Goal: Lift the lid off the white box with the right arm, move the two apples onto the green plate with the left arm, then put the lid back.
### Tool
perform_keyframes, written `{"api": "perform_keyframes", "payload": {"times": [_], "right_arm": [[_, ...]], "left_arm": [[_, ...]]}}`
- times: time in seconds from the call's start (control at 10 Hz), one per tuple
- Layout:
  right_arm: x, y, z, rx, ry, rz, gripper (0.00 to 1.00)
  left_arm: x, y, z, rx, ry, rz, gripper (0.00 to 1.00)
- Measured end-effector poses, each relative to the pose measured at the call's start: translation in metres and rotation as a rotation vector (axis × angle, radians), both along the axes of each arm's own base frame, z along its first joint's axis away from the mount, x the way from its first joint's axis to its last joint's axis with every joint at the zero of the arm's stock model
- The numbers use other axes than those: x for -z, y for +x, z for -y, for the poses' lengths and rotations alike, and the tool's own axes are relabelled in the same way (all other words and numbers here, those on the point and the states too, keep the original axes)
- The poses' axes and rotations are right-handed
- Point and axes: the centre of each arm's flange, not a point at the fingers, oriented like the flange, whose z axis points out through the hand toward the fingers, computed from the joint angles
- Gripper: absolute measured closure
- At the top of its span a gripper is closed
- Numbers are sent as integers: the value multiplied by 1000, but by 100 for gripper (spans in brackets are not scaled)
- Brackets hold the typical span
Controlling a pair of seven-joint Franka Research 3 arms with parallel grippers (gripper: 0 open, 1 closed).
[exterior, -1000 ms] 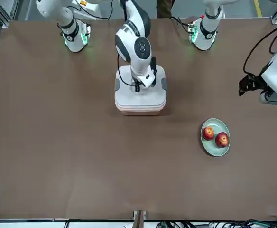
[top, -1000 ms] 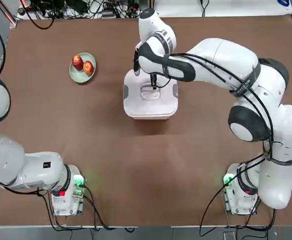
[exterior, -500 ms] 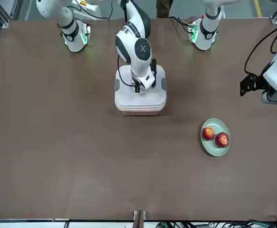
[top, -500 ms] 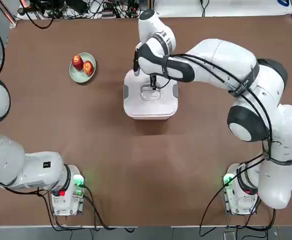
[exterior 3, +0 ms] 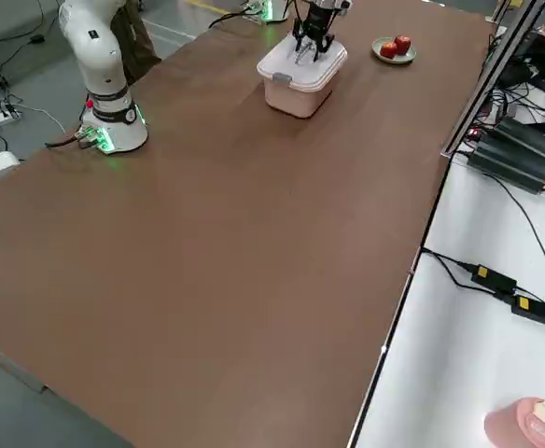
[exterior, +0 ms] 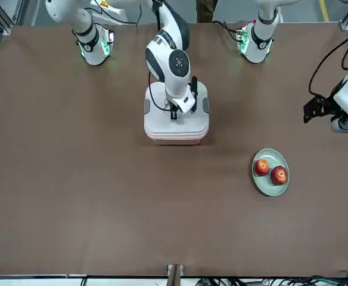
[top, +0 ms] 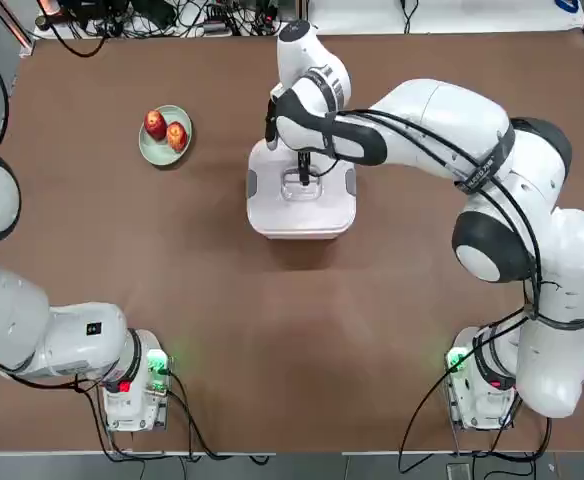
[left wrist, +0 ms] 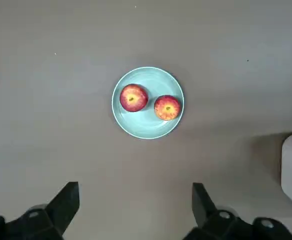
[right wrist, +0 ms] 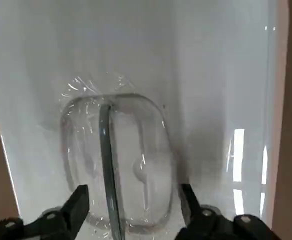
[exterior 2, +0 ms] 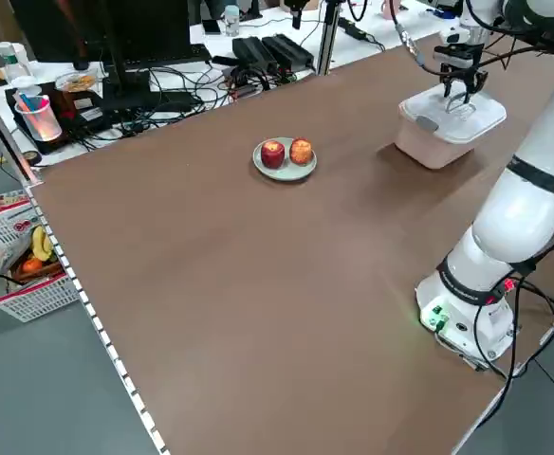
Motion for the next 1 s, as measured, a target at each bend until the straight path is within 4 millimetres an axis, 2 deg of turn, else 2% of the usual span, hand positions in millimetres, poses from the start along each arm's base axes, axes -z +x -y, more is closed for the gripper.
{"api": "perform_keyframes", "payload": {"times": [0.1,0.4,0.6,0.8,1.0], "right_arm": [[0,1,1,2,0,1,0],[-7,7,6,32,-6,4,0],[-35,19,20,111,-7,7,0],[-69,51,57,221,17,23,0],[-93,99,117,341,41,42,0]], "left_arm": [[0,0,0,0,0,1,0],[-4,0,0,-1,-1,9,0],[-9,1,-1,-3,-1,20,0],[-17,1,-7,-12,-2,36,0],[-22,0,-5,-13,-1,45,0]]}}
